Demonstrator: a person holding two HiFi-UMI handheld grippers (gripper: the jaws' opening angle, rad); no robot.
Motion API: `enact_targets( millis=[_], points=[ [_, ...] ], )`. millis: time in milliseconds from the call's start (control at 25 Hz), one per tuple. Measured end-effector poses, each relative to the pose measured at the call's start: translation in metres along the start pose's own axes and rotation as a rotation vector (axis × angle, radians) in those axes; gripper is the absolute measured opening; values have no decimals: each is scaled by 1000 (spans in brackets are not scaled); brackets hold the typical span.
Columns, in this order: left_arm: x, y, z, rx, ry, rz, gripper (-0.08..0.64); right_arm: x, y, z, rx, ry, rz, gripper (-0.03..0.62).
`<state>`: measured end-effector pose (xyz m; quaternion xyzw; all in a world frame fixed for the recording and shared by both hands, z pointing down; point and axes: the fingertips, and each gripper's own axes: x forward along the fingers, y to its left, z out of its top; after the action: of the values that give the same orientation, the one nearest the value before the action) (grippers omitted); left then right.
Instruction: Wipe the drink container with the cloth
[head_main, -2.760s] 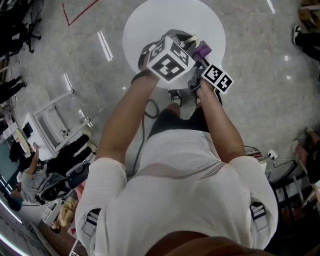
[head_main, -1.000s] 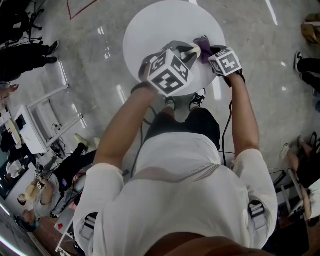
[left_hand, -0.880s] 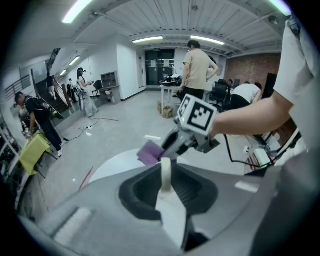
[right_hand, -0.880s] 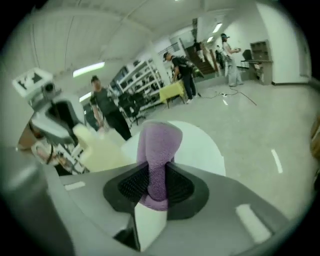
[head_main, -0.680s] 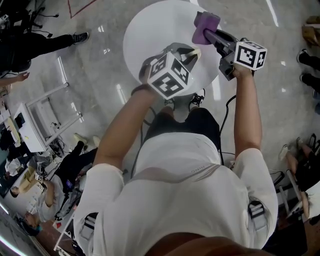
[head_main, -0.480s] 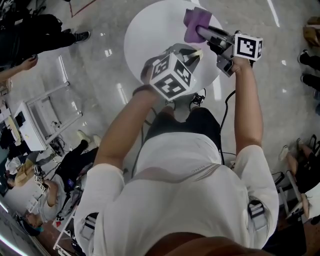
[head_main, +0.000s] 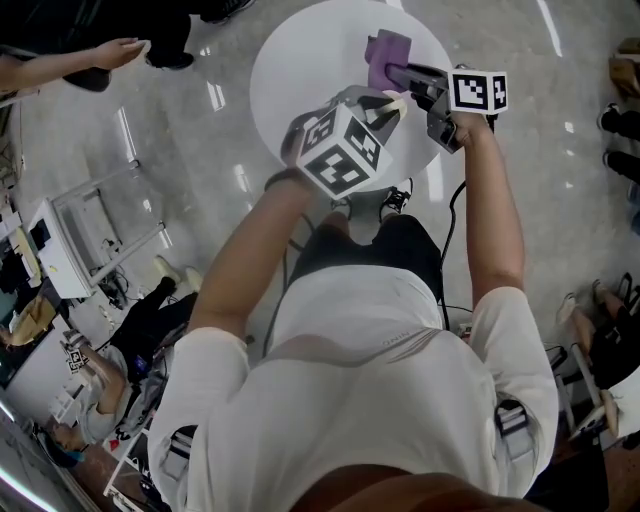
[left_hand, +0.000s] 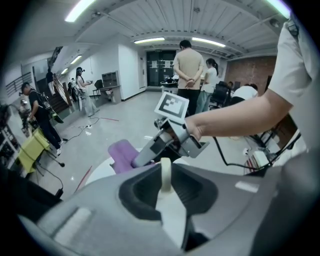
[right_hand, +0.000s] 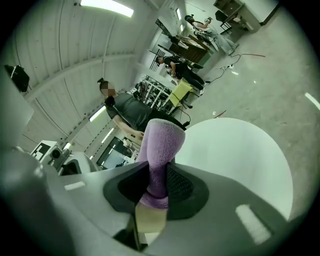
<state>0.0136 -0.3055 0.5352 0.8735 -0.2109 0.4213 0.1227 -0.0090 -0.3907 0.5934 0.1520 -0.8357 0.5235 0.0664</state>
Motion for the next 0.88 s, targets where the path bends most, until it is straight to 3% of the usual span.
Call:
enact_targets(
  millis=[200,600,760,880],
  points=[
    [2,-1,-1,-5,0,3,58,10,-35,-19,-12,51,-85,95],
    [-3,7,-3,-10,-1,4,58,34,-72,-34,-205,205,-299,95],
    [-1,5,-2,-13,0,2,58,30,-82,-37,-224,197,-365,95],
    [-2,4,-2,-10,4,-2,58,19,-79,-27,-228,119,-396,95]
  ],
)
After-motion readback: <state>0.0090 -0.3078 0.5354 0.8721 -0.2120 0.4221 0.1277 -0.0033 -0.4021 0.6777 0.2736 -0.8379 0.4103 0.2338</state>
